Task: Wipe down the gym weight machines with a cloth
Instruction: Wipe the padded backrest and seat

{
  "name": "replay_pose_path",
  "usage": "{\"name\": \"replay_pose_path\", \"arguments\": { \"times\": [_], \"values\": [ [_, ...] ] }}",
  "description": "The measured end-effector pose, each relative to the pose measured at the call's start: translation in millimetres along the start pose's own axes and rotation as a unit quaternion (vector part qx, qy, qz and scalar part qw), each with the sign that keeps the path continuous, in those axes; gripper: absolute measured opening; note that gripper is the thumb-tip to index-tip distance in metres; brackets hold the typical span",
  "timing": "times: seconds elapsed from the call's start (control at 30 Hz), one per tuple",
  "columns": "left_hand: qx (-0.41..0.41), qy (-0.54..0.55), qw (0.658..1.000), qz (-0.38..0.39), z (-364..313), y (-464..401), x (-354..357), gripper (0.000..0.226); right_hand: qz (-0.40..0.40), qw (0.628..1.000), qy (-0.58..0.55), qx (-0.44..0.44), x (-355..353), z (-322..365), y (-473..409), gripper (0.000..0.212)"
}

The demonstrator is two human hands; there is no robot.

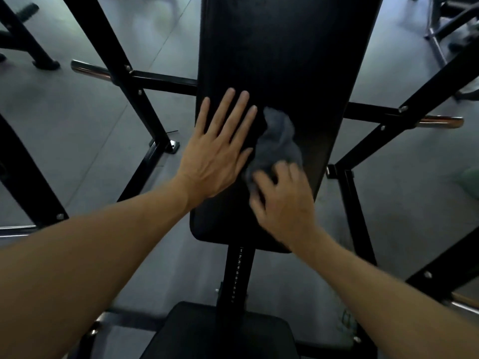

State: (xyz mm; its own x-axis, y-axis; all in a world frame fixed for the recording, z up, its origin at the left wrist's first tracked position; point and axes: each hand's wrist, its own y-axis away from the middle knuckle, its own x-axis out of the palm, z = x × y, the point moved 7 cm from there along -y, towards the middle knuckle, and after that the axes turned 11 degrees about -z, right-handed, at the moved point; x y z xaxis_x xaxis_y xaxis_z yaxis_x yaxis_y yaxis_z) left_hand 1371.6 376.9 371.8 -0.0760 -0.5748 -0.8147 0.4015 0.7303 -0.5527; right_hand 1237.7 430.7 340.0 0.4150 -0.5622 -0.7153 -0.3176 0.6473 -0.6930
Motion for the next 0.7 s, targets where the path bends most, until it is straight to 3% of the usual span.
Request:
{"name": "replay_pose_path", "arguments": {
  "times": [0.13, 0.3, 0.37, 0.57, 0.7],
  "values": [
    [-0.002, -0.001, 0.999, 0.040, -19, 24, 16, 0.078, 0.130, 0.990, -0.016, -0.059, 21, 17, 120, 0.029],
    [0.089, -0.003, 0.993, 0.083, -50, 74, 32, 0.080, 0.131, 0.990, -0.011, -0.052, 17, 5, 108, 0.022],
    [0.097, -0.010, 0.991, 0.088, -49, 79, 33, 0.080, 0.094, 0.995, 0.008, -0.005, 3, -17, 66, 0.022],
    [0.087, -0.032, 0.989, 0.113, -50, 76, 30, 0.089, -0.148, 0.976, 0.072, 0.143, -56, -96, -116, 0.022],
    [0.085, -0.031, 0.990, 0.105, -52, 76, 33, 0.089, -0.152, 0.972, 0.048, 0.171, -53, -104, -106, 0.018]
  ]
}}
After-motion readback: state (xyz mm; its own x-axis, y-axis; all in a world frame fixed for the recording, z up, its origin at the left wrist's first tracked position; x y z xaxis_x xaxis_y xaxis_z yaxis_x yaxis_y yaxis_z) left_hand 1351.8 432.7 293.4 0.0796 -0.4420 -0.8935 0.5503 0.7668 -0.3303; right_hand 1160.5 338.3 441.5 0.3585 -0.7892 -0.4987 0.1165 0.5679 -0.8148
